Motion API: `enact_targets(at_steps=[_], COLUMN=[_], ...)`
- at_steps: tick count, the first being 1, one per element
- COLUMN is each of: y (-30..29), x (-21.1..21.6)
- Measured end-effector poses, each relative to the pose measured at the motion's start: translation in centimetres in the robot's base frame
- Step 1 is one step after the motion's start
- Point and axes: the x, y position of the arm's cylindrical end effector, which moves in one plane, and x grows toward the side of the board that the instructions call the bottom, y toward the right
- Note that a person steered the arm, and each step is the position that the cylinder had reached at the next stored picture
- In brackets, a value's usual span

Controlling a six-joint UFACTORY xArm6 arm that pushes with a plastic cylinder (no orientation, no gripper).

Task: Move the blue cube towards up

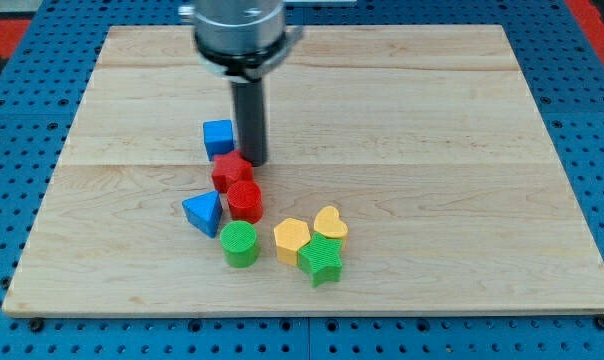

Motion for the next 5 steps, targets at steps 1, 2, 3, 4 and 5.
enact_targets(at_steps=[1, 2, 3, 4, 5], y=[-5.0, -6.5, -5.9, -2.4, -0.7], x=[-2.8, -7.0, -13.3, -14.6, -7.2])
